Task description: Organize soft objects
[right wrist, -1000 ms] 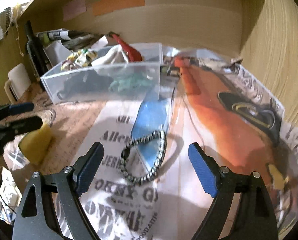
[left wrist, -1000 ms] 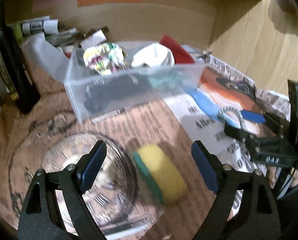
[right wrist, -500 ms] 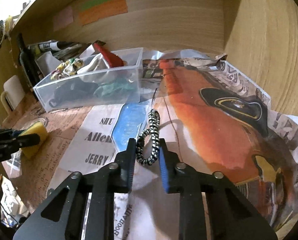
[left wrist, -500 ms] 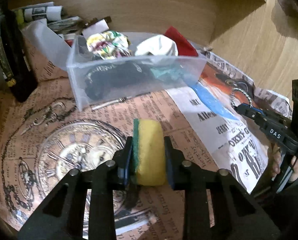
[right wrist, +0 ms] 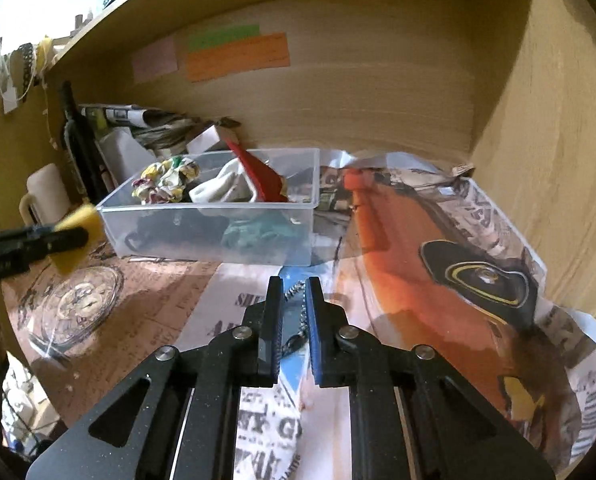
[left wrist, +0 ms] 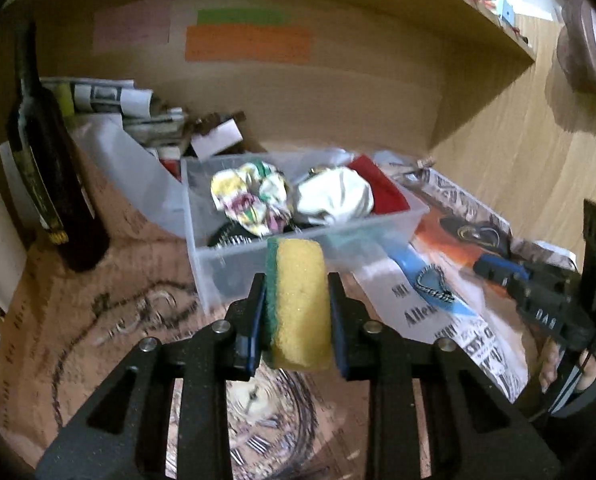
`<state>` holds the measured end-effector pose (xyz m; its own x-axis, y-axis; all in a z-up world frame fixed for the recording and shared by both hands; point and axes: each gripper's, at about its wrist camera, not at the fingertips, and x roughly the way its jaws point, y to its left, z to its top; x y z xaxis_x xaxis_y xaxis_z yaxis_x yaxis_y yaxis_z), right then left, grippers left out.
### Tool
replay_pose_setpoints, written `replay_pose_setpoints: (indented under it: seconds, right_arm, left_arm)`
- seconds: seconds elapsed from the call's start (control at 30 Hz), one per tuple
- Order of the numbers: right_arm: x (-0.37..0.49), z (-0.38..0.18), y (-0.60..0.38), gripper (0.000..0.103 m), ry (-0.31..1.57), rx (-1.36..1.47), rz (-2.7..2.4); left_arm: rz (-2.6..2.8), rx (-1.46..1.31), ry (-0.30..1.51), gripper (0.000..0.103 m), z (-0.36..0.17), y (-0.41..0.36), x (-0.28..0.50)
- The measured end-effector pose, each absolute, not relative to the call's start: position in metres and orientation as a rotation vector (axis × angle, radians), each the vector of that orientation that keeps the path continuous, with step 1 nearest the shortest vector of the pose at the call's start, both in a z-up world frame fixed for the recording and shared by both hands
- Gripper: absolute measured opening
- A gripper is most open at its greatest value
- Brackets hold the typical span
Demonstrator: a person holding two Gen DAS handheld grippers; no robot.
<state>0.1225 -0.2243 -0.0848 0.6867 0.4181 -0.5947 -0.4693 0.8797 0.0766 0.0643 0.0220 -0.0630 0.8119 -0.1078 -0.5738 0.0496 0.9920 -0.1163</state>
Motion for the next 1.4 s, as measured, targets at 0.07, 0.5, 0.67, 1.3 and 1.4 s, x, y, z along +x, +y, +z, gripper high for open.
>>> replay_pose_setpoints:
  seconds: [0.07, 0.5, 0.67, 1.3, 1.4]
  right_arm:
    - [0.126, -0.090, -0.221, 0.040, 0.678, -0.099, 0.493]
    - [0.167, -0.129, -0.185, 0.062, 0.868, -0.236, 0.554]
    - [0.164, -0.125, -0.186, 0.030, 0.866, -0.206, 0.582]
    - [0.150, -0.072, -0.162, 0.035, 0.702, -0.207, 0.679]
    - [0.144, -0.087, -0.157, 0.074, 0.723, -0.245, 0.674]
  left_arm:
    - [-0.075, -0.092, 0.609, 0.028, -0.060, 0.025, 0.069]
    - [-0.028, -0.080, 0.598, 0.028, -0.058, 0.041, 0.098]
    - [0.007, -0.083, 0.584, 0.028, -0.052, 0.053, 0.112]
    - [0.052, -0.039, 0.706, 0.028, -0.075, 0.055, 0.189]
    - [0.051, -0.014, 0.721, 0.028, -0.082, 0.051, 0.193]
